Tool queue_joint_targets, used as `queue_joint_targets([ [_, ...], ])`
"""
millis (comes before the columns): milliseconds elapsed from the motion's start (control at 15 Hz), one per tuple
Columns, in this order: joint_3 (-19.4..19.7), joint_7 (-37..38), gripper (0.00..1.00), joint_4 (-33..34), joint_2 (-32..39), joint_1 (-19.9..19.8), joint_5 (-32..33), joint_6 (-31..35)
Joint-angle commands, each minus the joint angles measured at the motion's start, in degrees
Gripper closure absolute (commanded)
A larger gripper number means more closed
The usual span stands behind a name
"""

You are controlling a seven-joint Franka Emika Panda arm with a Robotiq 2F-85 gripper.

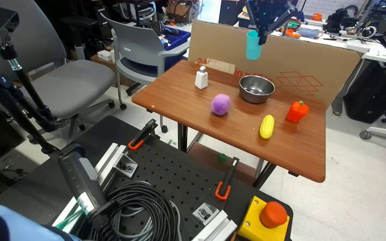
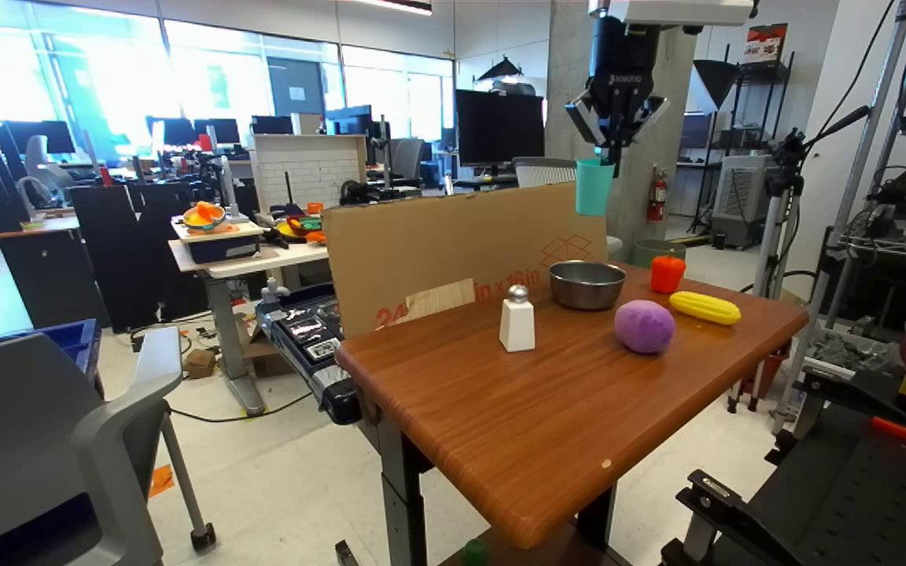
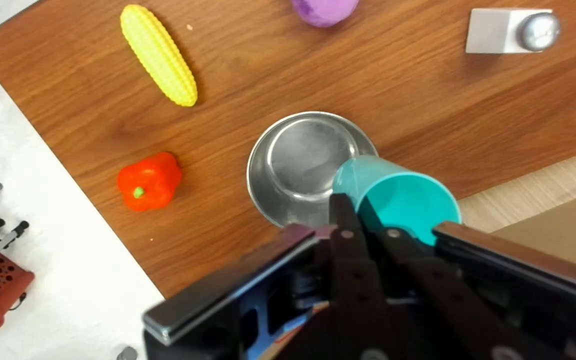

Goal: Put the blue cup in the pot

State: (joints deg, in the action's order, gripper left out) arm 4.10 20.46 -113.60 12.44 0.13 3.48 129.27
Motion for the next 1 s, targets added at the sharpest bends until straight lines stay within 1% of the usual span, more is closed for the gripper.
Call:
queue_joint_targets([
  [0,1.29,0.56,0.99,3.56,5.08,-0.88,0.80,-0.39],
  [400,3.65,2.77,0.99,7.79,12.14,-0.09,3.98,-0.22],
  [933,3.63,3.05,0.99,11.27,18.24,0.93,4.20,-0.02],
])
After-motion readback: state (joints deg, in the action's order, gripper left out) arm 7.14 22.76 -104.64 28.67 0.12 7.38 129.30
